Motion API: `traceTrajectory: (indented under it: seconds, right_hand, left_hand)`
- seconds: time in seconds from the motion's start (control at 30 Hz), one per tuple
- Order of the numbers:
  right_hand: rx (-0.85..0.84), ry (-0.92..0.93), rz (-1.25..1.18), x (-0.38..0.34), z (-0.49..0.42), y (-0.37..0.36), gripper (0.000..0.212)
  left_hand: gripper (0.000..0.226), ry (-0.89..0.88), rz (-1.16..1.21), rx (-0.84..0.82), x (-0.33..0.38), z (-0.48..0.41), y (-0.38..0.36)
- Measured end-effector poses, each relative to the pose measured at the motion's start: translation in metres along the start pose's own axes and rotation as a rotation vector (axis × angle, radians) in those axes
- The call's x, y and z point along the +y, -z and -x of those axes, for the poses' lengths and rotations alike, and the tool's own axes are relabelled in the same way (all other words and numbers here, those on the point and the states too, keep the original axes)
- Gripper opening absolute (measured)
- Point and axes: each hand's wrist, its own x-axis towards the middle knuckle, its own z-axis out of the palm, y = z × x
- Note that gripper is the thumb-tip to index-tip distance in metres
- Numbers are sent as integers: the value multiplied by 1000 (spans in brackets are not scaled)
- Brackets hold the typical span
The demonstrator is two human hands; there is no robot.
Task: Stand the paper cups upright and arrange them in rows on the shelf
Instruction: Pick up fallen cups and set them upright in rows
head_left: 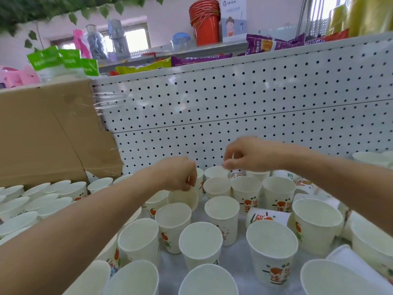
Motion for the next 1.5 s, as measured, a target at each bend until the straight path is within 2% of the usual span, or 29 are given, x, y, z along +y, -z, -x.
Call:
traceTrajectory:
  seconds: [0.1,0.23,0.33,0.4,0.47,0.57,0.73,0.9,1.03,1.1,1.17,1.23,1.27,1.33,1.4,1.5]
  right_hand:
    - [82,-28,-2,26,-6,4,20]
    - [21,-49,53,46,-15,-14,18]
    - [-19,-37,45,51,-15,-19,16]
    - [-65,-9,10,50,-13,-19,16]
    - [-118,20,16,46,-11,-20,15]
    - [-192,8,81,42,-11,-23,17]
    - [-248,2,96,40,-2,-25,18]
    - [-323,42,54,35,8,-28,25]
    - [-405,80,-45,23,10,-28,21]
    - [-370,54,-158,21,6,-22,19]
    - [-190,47,-219,28,-6,-19,17]
    - [-6,44,-97,39,-20,-20,14]
    - [30,34,27,43,-27,-23,13]
    - [-6,-3,262,50,-40,-33,19]
    - [-68,-40,387,51,-51,-44,24]
    - [12,-2,488,44,-58,-49,14]
  left_hand:
    - [14,46,73,66,-7,-6,1]
    - [19,73,69,68,-7,-8,-5]
    - [21,74,158,214,-8,-5,1]
    - [19,-10,302,260,2,-5,5]
    - [19,-110,416,163,17,-5,7]
    - [21,-157,346,50,32,-12,2]
    - [13,-147,264,34,28,-12,-4]
    - [20,-125,230,-11,20,1,-10]
    - [30,-92,238,-19,20,4,-14]
    - [33,-75,246,-26,20,4,-13]
    - [31,-60,288,-30,18,5,-11]
    - [29,-53,341,-17,19,7,-8]
    - [28,-56,359,4,21,7,-6]
    - [26,-78,380,73,26,9,-4]
    - [24,-128,454,136,35,10,-1]
    - [19,-197,630,101,51,13,3]
